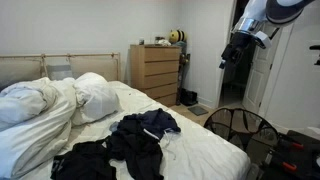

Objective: Put some of the clothes on the bed in the laundry hamper

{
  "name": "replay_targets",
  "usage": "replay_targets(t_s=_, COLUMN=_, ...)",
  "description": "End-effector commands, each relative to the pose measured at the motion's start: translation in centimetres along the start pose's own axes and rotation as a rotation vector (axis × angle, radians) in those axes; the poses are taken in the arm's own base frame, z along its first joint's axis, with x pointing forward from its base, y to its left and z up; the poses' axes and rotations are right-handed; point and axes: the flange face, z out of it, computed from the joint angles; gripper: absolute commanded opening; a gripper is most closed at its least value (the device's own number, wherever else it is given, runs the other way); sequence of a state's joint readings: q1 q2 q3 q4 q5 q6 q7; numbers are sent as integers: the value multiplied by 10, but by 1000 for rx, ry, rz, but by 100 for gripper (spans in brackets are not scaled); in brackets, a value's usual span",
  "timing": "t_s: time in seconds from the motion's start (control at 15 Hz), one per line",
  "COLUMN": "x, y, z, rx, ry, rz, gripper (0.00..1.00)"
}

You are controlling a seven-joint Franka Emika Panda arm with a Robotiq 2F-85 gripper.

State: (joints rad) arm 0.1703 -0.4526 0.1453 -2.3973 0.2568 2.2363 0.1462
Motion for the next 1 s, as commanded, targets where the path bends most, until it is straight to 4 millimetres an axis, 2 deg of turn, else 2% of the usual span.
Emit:
replay_targets(t_s=0.0, x=0, y=0, z=-1, rx=0, ry=-1, rz=0, gripper=100)
replay_targets(t_s=0.13, x=3, y=-3, z=4, rx=15, ry=-13, rz=-12, gripper=100)
replay_targets(t_s=0.4, x=18, y=-29, z=51, rx=22, ry=-74, rz=-56, gripper=100)
replay_targets(t_s=0.93, x=63, y=-128, z=162, rx=111, ry=-123, rz=-178, gripper=100)
